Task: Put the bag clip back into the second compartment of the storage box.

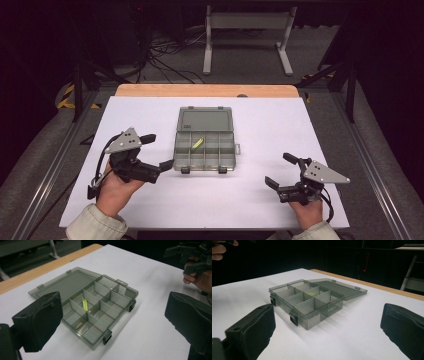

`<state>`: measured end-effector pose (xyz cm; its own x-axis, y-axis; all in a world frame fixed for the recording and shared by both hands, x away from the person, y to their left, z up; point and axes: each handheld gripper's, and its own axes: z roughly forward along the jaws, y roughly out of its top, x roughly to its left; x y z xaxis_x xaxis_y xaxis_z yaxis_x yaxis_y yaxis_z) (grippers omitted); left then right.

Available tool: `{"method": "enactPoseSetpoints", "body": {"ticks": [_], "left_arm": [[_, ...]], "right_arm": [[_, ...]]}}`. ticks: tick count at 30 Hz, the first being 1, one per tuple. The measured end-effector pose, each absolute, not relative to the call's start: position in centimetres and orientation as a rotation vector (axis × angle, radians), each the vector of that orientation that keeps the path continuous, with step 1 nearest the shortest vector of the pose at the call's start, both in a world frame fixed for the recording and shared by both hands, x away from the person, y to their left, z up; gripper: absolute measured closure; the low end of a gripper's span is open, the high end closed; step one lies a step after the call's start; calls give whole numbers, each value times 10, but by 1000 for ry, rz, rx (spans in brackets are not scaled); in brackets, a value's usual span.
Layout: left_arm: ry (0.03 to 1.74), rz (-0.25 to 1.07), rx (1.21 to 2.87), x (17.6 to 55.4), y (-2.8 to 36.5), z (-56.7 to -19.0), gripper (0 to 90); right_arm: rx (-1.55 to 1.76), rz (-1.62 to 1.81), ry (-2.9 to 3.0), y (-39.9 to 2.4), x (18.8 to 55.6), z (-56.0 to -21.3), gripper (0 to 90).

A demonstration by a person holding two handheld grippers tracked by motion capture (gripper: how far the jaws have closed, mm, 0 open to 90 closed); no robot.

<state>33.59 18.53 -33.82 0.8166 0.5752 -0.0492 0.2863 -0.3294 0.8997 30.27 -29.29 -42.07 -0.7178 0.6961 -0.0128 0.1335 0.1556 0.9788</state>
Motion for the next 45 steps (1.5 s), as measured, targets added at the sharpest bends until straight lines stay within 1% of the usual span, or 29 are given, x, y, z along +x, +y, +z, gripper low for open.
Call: {"method": "enactPoseSetpoints", "body": {"ticks": [3, 8, 15, 22, 26, 29, 32, 38, 43, 45], "left_arm": [[636, 338, 1876, 331, 199, -347, 22], [618, 383, 1826, 322, 216, -362, 20], [645, 374, 1735, 315, 246, -385, 15], [629, 436, 1702, 309, 262, -402, 12], [592, 500, 1662, 306, 272, -415, 2], [592, 522, 1648, 305, 275, -423, 2], [616, 507, 1660, 306, 275, -429, 1], [593, 550, 1681, 305, 271, -444, 2], [599, 510, 1709, 310, 268, -455, 2], [614, 507, 1675, 312, 266, -461, 2]], "right_arm": [[776, 1602, 1967, -292, 303, -420, 3], [775, 1604, 1966, -292, 302, -420, 3], [765, 1608, 1962, -292, 302, -420, 3], [761, 1610, 1962, -292, 301, -420, 3], [746, 1609, 1963, -291, 301, -419, 3], [742, 1607, 1962, -291, 301, -419, 2], [745, 1603, 1961, -291, 301, -420, 2], [718, 1608, 1958, -291, 300, -419, 2], [718, 1604, 1955, -291, 300, -420, 2], [718, 1603, 1954, -291, 301, -421, 2]]}}
